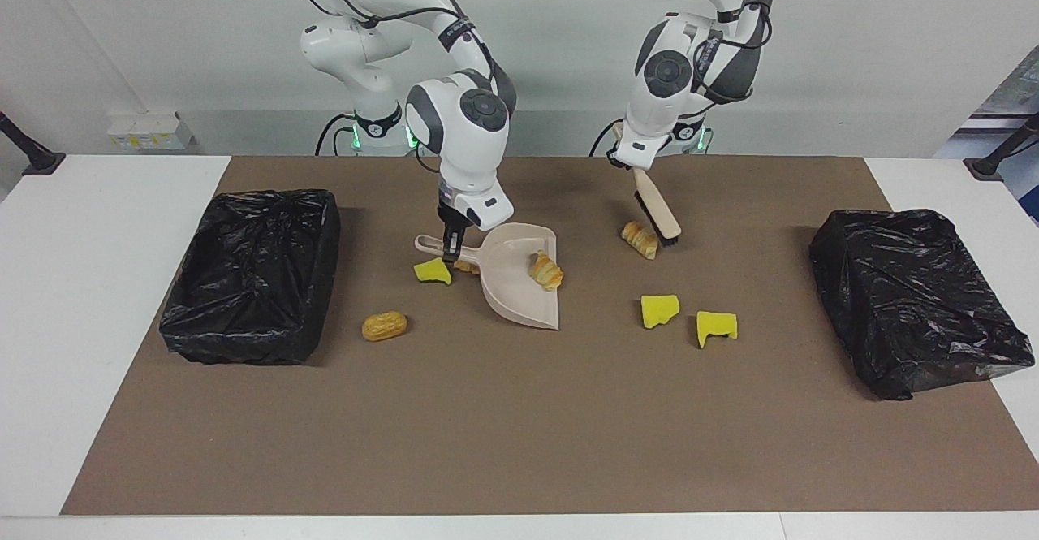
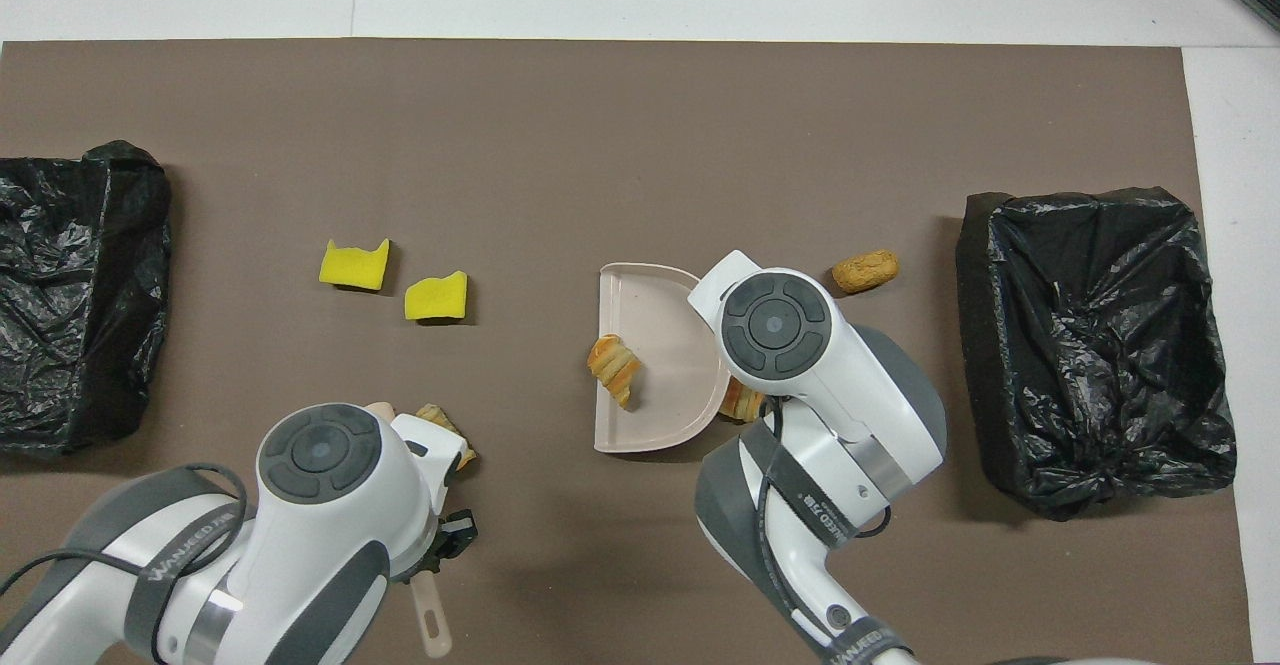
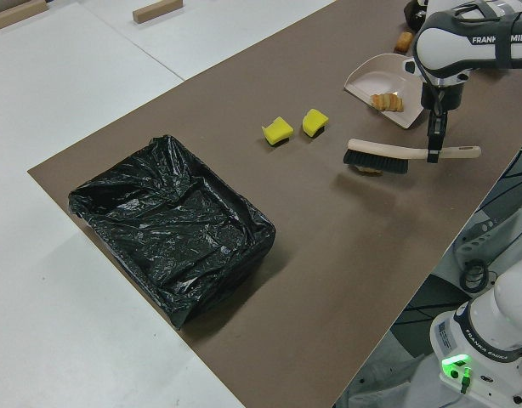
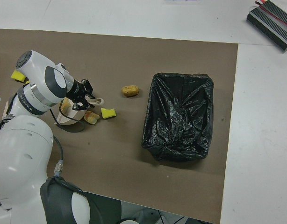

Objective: Sweep and dump trash in bin
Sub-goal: 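Sweep the foam chunks into the dustpan with the brush in the left gripper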

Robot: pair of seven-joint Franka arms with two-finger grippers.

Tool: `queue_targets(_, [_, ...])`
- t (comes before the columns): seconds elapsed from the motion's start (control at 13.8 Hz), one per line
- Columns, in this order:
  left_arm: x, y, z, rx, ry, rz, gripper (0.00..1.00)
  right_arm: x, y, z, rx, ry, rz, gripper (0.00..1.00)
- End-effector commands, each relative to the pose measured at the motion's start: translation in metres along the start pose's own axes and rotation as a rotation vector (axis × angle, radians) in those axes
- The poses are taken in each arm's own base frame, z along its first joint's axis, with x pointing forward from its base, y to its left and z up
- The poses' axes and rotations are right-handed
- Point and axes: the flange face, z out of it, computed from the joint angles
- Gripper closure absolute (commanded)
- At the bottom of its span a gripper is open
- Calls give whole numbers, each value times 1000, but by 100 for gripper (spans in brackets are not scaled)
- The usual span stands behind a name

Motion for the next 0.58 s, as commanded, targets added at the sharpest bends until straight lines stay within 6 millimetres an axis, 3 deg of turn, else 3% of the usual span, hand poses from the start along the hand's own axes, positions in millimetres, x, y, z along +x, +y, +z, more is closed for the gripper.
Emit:
queue_targets(0.0, [15,-11,8,-24,30,-68,100,1,6,0,-7,13,-27,100])
queue_targets(0.14, [26,14,22,-35,55,-53,100,1,6,1,-5,13,-25,100])
queue_targets(0.36, [14,57,41,-49,107,39,100,1,5,0,-5,13,-24,100])
queue_targets(0.51, [8,88,29,-92,159,106,100,1,6,0,-6,14,-24,100])
